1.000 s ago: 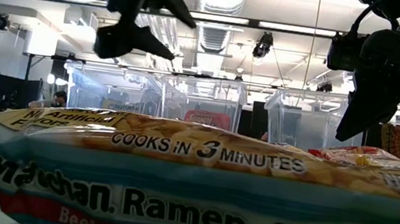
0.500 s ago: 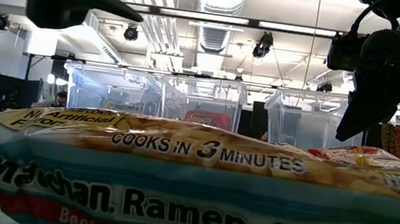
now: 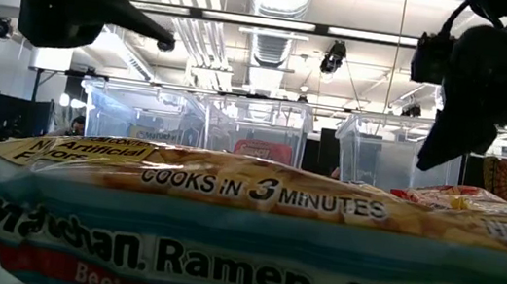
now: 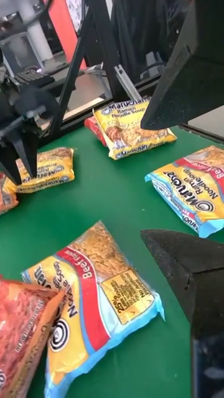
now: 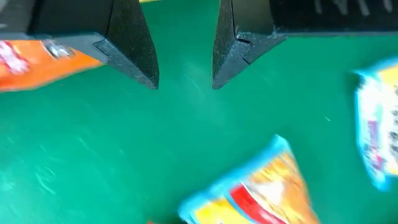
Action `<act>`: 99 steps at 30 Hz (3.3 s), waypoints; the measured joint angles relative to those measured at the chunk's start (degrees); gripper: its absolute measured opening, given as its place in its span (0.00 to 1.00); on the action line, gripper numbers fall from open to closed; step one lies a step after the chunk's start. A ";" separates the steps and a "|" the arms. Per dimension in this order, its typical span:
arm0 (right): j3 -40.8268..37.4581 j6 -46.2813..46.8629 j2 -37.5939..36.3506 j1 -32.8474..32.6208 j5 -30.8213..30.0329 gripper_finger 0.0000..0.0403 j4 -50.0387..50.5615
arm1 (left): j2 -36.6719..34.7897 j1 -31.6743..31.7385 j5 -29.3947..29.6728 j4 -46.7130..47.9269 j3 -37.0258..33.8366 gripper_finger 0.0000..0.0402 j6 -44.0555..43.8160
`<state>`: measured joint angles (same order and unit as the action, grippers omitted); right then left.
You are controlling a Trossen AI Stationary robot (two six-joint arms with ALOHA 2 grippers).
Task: Sort Maruchan noodles
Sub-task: Put the top right yellow noodle pack into the top right transparent bin
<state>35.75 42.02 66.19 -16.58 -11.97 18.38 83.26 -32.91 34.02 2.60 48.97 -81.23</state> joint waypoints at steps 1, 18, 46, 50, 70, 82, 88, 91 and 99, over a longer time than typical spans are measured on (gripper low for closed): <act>0.00 0.37 0.00 0.00 0.02 0.35 -1.31 | 0.37 0.07 0.00 0.01 0.00 0.64 -0.49; 0.00 20.38 0.33 -0.02 -0.07 0.35 -22.09 | 7.31 4.51 -0.90 1.79 0.01 0.64 -10.30; 11.41 32.33 0.24 -3.03 17.93 0.35 32.22 | 19.45 7.48 -6.66 -14.38 9.84 0.64 1.47; 10.48 33.19 0.46 -3.06 17.43 0.35 37.12 | 19.62 8.16 -7.38 -14.75 10.27 0.64 2.75; 7.34 28.45 14.34 -3.04 14.75 0.35 11.87 | 19.46 10.05 -9.60 -15.40 10.27 0.64 4.72; 7.04 33.96 5.31 -6.62 14.99 0.35 14.42 | 20.91 13.02 -10.14 -20.82 10.27 0.64 6.63; 6.97 37.85 4.94 -9.38 13.92 0.35 18.57 | 24.31 14.41 -13.25 -27.09 10.29 0.64 6.68; 6.93 37.92 6.60 -9.88 13.49 0.35 18.52 | 25.60 15.04 -15.08 -30.45 10.29 0.64 6.06; 6.86 36.34 12.26 -9.81 10.81 0.35 16.65 | 30.75 15.50 -18.74 -30.09 16.84 0.64 6.81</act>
<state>42.61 78.36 78.45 -26.39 -1.15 35.02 114.01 -17.41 15.28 -27.50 65.81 -74.42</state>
